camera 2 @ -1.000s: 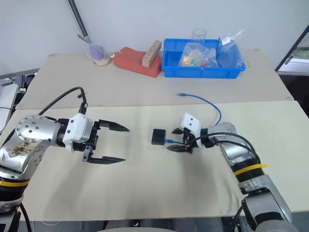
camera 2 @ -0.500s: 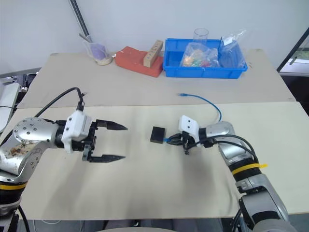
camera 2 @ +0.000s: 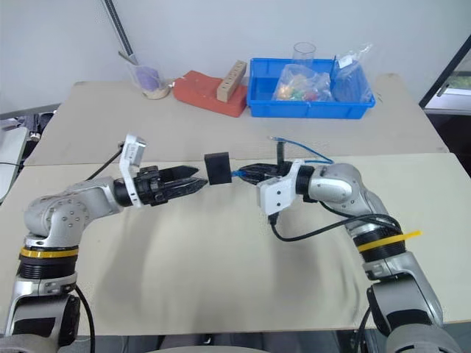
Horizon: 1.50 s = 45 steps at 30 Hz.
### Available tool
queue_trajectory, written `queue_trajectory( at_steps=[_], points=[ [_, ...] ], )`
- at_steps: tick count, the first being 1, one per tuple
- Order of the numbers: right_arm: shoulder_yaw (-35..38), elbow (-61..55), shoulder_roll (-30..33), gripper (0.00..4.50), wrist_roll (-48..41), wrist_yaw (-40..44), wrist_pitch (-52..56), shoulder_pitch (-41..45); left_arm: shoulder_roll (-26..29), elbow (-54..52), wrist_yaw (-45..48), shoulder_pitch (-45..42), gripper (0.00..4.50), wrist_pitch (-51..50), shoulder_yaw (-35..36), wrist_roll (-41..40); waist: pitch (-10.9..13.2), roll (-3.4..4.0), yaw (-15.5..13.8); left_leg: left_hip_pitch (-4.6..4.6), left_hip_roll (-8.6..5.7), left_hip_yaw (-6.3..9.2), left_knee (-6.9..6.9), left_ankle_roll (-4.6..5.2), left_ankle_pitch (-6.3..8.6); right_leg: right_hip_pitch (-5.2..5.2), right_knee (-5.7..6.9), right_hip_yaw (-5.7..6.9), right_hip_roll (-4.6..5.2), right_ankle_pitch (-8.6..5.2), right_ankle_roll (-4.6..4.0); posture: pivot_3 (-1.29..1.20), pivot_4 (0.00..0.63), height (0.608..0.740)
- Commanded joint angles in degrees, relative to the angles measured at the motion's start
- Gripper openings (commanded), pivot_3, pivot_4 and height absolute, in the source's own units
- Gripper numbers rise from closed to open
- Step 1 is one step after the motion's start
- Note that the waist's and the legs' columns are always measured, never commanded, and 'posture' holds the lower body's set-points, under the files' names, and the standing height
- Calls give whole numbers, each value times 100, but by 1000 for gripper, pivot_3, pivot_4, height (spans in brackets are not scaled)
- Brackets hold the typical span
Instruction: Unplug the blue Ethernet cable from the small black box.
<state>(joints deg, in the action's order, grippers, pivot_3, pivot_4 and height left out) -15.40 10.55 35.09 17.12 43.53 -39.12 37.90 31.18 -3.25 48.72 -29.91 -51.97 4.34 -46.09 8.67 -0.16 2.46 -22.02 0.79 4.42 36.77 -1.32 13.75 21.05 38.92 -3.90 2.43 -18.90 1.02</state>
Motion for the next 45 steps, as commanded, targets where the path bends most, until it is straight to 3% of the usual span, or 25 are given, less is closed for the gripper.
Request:
queue_trajectory(
  at_steps=[1,2,5,11,12,14,16,18,22,25,29,34,45],
  points=[
    [-2,-115,-24,25,29,-152,-172,159,-69,37,193,-199,4500,278,-49,106,0,0,-4,-1,-1,0,0,0,0,0,0,0,1,0,0,0,150,740],
    [-12,-104,-29,25,33,-159,-178,164,-96,34,239,-214,4500,303,-56,106,0,0,-4,-3,0,0,1,-1,0,0,0,0,1,0,0,0,150,740],
    [-40,-95,-45,0,15,-158,-176,182,-149,45,315,-256,3657,353,-23,97,0,0,-1,-3,0,0,0,-1,-1,0,0,0,1,0,0,0,150,740],
    [-97,-143,-63,0,-108,-94,-154,216,-84,-7,575,-224,807,335,-97,120,0,0,8,-1,1,0,0,-1,0,0,-1,-1,-1,0,0,0,150,740],
    [-120,-166,-63,0,-201,-19,-132,215,-90,4,598,-235,500,356,-119,151,0,0,7,-1,1,0,0,-1,-1,0,-1,0,-1,0,0,0,150,740],
    [-169,-219,-71,0,-497,220,17,201,-96,27,626,-261,518,406,-156,221,0,0,7,-1,1,0,0,-1,0,0,-2,0,-1,0,0,0,150,740],
    [-171,-340,-86,981,-945,566,452,167,-62,33,732,-292,518,500,-222,331,0,0,6,-2,0,0,0,-1,-1,0,-1,-1,0,0,0,0,150,740],
    [-152,-524,-72,1642,-1391,963,1139,120,-2,20,886,-304,518,603,-293,440,0,0,4,-3,0,0,1,-1,-1,0,-1,-1,0,0,0,0,150,740],
    [-53,-1460,210,3010,-3090,2078,4096,-6,152,45,1264,-307,518,949,-440,677,0,0,-6,-5,1,3,1,-1,-1,-1,2,0,0,0,0,0,150,740],
    [181,-1715,234,3010,-4237,2207,6358,312,167,54,1505,-304,518,1174,-506,752,0,0,-9,-6,1,8,3,0,0,-2,2,2,0,1,-1,0,150,740],
    [156,-1607,327,3010,-4680,2507,7611,605,126,9,1702,-330,518,1346,-511,764,0,0,-6,-5,-1,8,4,2,1,0,-6,2,0,0,-1,0,150,740],
    [161,-1476,181,3010,-4875,2582,8311,822,160,-45,1858,-353,518,1437,-525,766,0,0,-4,-10,-1,7,3,5,2,3,-14,4,-1,0,-1,0,150,740],
    [187,-1239,106,3010,-4878,2806,8653,1014,244,-206,1993,-304,518,1363,-494,713,0,0,-2,-14,-1,7,4,5,2,7,-8,5,-1,0,-1,0,150,740]
  ],
)
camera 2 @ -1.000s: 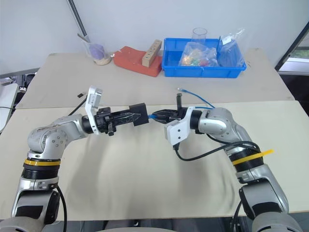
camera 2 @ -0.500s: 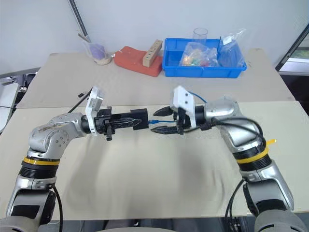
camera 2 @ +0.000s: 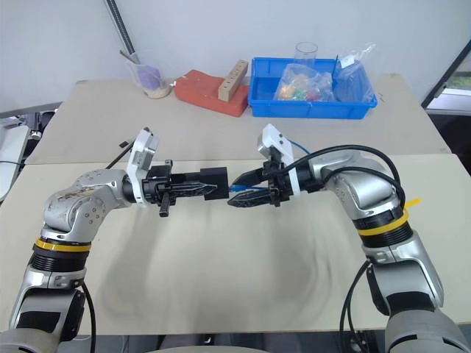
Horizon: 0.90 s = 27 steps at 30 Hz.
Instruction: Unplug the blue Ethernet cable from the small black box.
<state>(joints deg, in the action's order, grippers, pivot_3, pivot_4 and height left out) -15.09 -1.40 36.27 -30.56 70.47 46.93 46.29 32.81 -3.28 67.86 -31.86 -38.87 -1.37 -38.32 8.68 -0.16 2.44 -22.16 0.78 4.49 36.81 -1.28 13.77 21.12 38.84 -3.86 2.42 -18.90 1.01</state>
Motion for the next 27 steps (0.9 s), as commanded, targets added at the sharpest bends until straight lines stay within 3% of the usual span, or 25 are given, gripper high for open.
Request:
queue_trajectory(
  at_steps=[1,6,10,20,27],
  points=[
    [164,-20,-13,3010,-121,134,71,191,91,-198,93,-113,518,61,67,-53,0,0,1,0,0,0,0,0,0,0,0,0,0,0,0,0,150,740],
    [147,66,-7,1569,-95,248,36,199,91,-156,126,-144,518,94,36,-20,0,0,0,0,0,0,0,0,0,1,-1,0,0,0,0,0,150,740],
    [142,70,-9,105,-99,325,38,194,59,-108,127,-217,518,83,36,-15,0,0,1,-1,0,0,0,0,0,1,-1,0,0,0,0,0,150,740],
    [178,129,31,45,-37,426,-46,224,71,-159,194,-247,518,10,2,-44,0,0,1,-1,0,0,0,0,0,1,-4,0,0,0,0,0,150,740],
    [105,631,756,45,557,874,-886,-186,477,-284,281,58,518,-55,270,-78,0,0,-3,-3,-1,-1,1,0,0,2,-19,1,1,0,0,0,150,740]
  ],
)
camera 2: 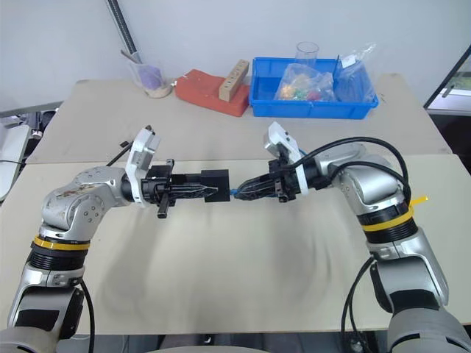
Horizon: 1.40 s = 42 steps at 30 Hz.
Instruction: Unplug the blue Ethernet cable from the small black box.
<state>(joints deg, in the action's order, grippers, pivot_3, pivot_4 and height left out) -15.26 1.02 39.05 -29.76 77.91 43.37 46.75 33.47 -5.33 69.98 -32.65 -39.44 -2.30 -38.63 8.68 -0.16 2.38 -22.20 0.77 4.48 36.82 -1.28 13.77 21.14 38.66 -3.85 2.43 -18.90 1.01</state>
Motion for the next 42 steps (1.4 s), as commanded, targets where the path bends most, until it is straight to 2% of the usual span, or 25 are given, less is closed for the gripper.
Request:
queue_trajectory(
  at_steps=[1,2,4,7,14,23,25,35,42],
  points=[
    [95,578,533,45,694,25,-845,-379,500,-69,58,245,518,23,458,-30,0,0,5,1,1,0,0,0,0,0,-2,0,-1,0,0,0,150,740],
    [78,695,563,45,828,-52,-1064,-480,558,-77,42,323,518,35,519,-27,0,0,12,2,2,0,0,1,0,-1,-1,0,-1,0,0,0,150,740],
    [-13,1062,323,45,1379,-856,-1934,-749,553,-11,-115,612,518,336,612,163,0,0,36,3,3,-1,-1,1,1,-1,-1,0,-1,0,0,0,150,740],
    [-118,1045,75,45,1629,-1468,-2415,-1040,451,-33,-375,923,518,706,608,350,0,0,44,9,8,-2,-6,2,1,3,5,-3,-6,0,0,0,150,740],
    [-16,190,265,45,861,-1088,-1601,-1257,336,-126,-643,1088,518,920,579,330,0,0,-85,-6,-3,2,5,0,0,9,16,-2,7,0,0,0,150,740],
    [188,-456,548,45,-67,-636,-492,-684,359,-216,-546,889,518,798,392,167,0,0,-71,-2,2,-1,3,2,1,9,3,-2,-1,0,0,0,150,740],
    [227,-579,534,995,-193,-658,-323,-575,322,-310,-568,825,518,707,352,55,0,0,-72,-4,2,0,3,2,1,9,2,-2,-1,0,0,0,150,740],
    [299,-476,255,4394,-41,-717,-193,-326,155,-208,-486,470,518,646,155,43,1,0,-63,-5,1,-2,2,2,1,7,-3,-2,0,0,0,0,150,740],
    [328,-368,-68,4480,-74,-827,-6,-38,160,-230,-354,440,518,623,55,51,0,0,-22,-5,2,-1,2,2,1,8,-1,-2,0,0,0,0,150,740]
  ],
)
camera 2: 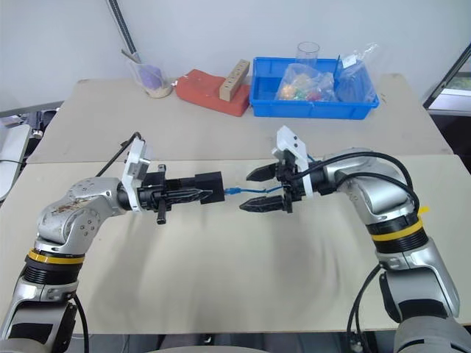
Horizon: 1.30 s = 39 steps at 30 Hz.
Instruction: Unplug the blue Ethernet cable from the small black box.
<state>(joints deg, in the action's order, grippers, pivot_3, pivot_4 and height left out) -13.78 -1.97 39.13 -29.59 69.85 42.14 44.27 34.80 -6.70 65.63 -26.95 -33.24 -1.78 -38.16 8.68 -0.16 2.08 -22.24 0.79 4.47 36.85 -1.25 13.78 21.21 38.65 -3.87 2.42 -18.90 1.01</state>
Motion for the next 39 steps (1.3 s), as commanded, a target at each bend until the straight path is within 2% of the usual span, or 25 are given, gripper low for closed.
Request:
queue_trajectory(
  at_steps=[1,9,12,22,23,39],
  points=[
    [176,-60,-98,4480,-87,-13,136,233,23,-95,85,-139,518,1,-1,6,0,0,12,0,0,0,0,0,0,0,0,0,0,0,0,0,150,740],
    [23,18,-348,4480,6,59,162,246,-30,-69,131,-229,518,56,-40,47,0,0,16,0,0,1,0,0,0,0,2,1,0,0,0,0,150,740],
    [1,93,-394,3719,45,92,160,280,-26,-72,152,-245,518,48,-39,47,0,0,19,0,-1,1,0,0,0,0,2,1,0,0,0,0,150,740],
    [-44,238,-415,210,182,350,94,345,-26,-125,174,-252,518,15,-46,38,0,0,27,0,0,1,0,0,0,0,2,1,0,0,0,0,150,740],
    [-47,245,-418,33,193,368,91,351,-29,-128,177,-250,518,12,-49,40,0,0,27,0,0,1,0,0,0,1,2,1,0,0,0,0,150,740],
    [-49,270,-366,33,244,664,147,425,-23,-187,235,-236,518,-32,-136,85,0,0,28,0,0,1,0,0,0,1,3,2,0,0,0,0,150,740]
  ],
)
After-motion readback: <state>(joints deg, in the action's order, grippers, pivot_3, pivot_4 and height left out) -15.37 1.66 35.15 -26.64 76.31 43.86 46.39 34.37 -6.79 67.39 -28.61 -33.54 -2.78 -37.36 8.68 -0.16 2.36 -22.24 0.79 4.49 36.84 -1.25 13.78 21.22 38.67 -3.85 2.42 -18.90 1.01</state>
